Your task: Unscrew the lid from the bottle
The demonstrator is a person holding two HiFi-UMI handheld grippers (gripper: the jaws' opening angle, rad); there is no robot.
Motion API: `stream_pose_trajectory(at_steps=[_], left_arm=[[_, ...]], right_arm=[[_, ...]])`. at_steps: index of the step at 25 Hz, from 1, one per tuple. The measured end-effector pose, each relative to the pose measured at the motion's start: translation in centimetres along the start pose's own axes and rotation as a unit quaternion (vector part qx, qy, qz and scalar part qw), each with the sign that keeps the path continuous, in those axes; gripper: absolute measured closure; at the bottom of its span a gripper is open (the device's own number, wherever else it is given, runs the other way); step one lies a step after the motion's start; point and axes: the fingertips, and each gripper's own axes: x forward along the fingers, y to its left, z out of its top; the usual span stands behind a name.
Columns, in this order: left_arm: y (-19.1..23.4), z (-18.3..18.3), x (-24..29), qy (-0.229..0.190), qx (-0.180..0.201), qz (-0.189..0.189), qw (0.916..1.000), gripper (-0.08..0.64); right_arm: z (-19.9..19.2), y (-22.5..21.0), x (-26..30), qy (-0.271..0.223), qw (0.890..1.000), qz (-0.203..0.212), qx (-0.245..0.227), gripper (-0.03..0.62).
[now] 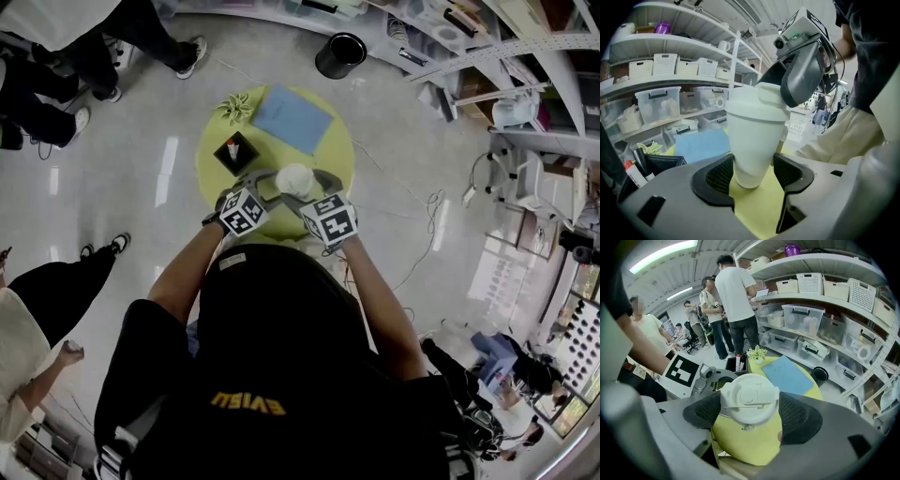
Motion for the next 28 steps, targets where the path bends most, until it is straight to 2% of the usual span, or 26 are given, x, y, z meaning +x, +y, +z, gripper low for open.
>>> stream_pose_trajectory(at_steps=[3,9,12,15,18,20,23,25,28], left_arm=[[0.0,-0.1,-0.1,-0.001,0.000,-0.003,1.0000,0.282],[-0.1,-0.5,-0.2,0.001,0.003,-0.009,1.0000,0.285],[-0.2,-0.5,-0.2,0.003,0.007,-0.013,0.9999,0.285],[0.0,-0.5,-0.1,0.004,0.008,-0.014,0.9999,0.285],[0.1,-0.5,-0.2,0.002,0.005,-0.012,0.9999,0.288],[0.0,-0.5,-0.3,0.003,0.002,-0.010,0.9999,0.288],[-0.2,-0.5,-0.4,0.003,-0.002,-0.005,1.0000,0.285],[-0.3,-0.7,-0.1,0.004,-0.011,-0.003,0.9999,0.281],[-0.3,-1.2,0.2,0.013,-0.029,0.004,0.9995,0.278]], right_arm=[[0.0,0.1,0.0,0.003,1.000,0.011,-0.017,0.209],[-0.1,1.1,0.1,0.024,0.994,0.045,-0.098,0.210],[-0.3,1.3,0.0,0.043,0.983,0.076,-0.160,0.210],[-0.5,1.1,0.1,0.068,0.967,0.113,-0.216,0.210],[-0.4,1.1,0.1,0.080,0.956,0.135,-0.249,0.210],[-0.1,1.3,0.0,0.077,0.953,0.138,-0.259,0.210],[-0.5,1.2,0.0,0.070,0.960,0.129,-0.239,0.204],[-0.4,0.8,-0.1,0.045,0.975,0.119,-0.183,0.160],[0.9,-0.2,-1.1,-0.020,0.993,0.088,-0.072,0.160]])
